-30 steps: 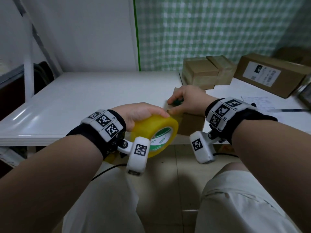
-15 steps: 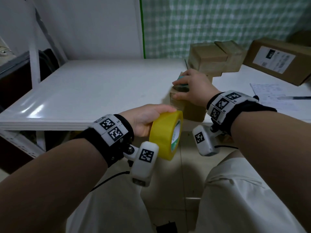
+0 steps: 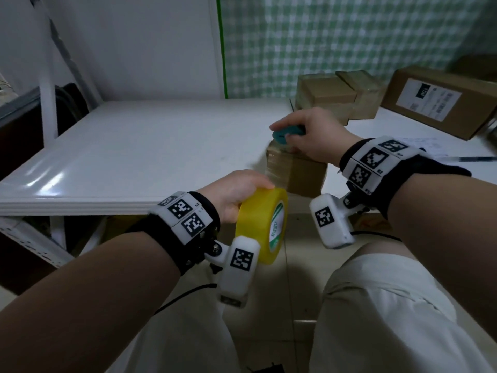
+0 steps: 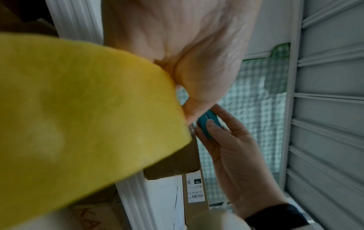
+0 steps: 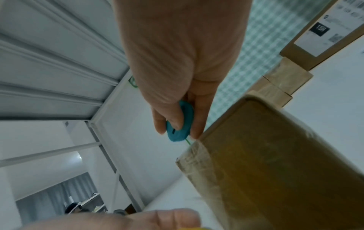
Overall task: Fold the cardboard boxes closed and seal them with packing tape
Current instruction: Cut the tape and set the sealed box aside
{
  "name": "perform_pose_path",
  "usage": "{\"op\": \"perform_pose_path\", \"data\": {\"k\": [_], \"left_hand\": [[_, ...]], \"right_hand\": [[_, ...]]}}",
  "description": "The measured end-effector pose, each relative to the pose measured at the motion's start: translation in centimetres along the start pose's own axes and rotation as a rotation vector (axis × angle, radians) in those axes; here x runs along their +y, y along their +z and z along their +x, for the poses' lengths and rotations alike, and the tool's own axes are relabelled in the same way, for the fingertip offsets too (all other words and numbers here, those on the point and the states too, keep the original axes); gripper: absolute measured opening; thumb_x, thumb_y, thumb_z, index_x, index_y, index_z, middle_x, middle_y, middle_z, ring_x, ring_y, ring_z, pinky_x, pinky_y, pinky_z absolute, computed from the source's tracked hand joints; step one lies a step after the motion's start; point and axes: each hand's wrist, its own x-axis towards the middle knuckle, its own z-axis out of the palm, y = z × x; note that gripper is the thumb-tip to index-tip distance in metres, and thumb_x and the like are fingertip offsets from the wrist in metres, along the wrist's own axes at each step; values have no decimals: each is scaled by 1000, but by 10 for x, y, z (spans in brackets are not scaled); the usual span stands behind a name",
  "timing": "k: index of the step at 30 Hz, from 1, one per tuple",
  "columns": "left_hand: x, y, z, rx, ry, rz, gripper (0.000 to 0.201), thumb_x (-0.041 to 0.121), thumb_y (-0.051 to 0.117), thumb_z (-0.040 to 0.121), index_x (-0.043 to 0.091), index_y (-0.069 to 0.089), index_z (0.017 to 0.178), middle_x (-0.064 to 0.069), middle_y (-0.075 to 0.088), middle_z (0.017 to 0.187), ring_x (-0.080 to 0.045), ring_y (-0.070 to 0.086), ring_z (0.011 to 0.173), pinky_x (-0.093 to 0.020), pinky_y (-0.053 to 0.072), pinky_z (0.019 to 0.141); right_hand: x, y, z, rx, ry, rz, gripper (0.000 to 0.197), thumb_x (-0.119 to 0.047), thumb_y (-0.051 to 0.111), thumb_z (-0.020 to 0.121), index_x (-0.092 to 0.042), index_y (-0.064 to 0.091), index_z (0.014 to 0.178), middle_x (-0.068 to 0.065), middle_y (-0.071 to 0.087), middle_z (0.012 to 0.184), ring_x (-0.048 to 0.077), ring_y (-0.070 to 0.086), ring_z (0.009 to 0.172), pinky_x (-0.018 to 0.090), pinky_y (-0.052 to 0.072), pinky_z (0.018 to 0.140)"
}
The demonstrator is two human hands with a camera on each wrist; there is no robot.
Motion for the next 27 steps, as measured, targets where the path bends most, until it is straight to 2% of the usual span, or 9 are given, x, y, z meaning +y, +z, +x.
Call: {"op": "perform_pose_path", "data": {"k": [3,5,9,10,14,18,23,27], "left_hand": [[0,2,0,-25,-9,4,6,7,54,91,11,57,88,-20,56,103,-32,57,93,-42,51,84],[0,3,1,-29,-14,1,7,6,53,91,11,57,88,-20,54,104,-30,57,89,-39,52,80],[0,5,4,19,-3,-8,14,9,54,92,6,61,104,-22,61,99,-29,61,79,-41,53,77],[0,5,5,33,-2,-8,16,10,54,93,5,62,107,-22,63,98,-30,62,79,-42,53,77],[2,6,4,84,2,13,11,11,54,94,6,62,100,-16,63,82,-27,61,70,-41,53,75],[3,4,3,69,10,20,25,12,54,94,5,61,117,-18,65,91,-30,63,76,-44,54,80],[4,0,0,62,-7,17,27,14,57,93,9,62,119,-20,66,105,-33,64,84,-48,53,84],[5,-3,2,52,0,35,29,15,57,93,11,62,122,-20,66,111,-37,64,99,-50,52,88]], "right_hand": [[-5,-5,-4,-36,-6,-26,39,-9,63,88,-23,62,124,-1,63,118,9,58,96,15,44,81],[-8,-7,-7,-63,-17,-98,32,-10,66,86,-19,67,117,-2,63,115,10,58,96,16,44,79],[-10,0,-12,-117,-2,-190,24,-10,70,81,-21,72,103,-5,60,95,7,56,79,17,47,67],[-11,2,-13,-116,-6,-217,23,-11,70,81,-21,72,102,-5,59,94,9,56,80,20,49,69],[-13,7,-13,-94,-42,-321,23,-16,69,81,-19,72,103,0,65,101,14,56,93,27,50,80],[-13,11,-11,-80,-57,-375,24,-18,69,81,-20,72,104,3,66,107,19,58,99,31,51,83],[-14,15,-13,-45,-55,-415,25,-21,68,81,-23,72,105,2,66,107,21,59,99,33,52,78],[-14,20,-12,-44,-60,-436,24,-21,67,82,-26,72,104,-1,67,108,20,60,99,29,50,74]]}}
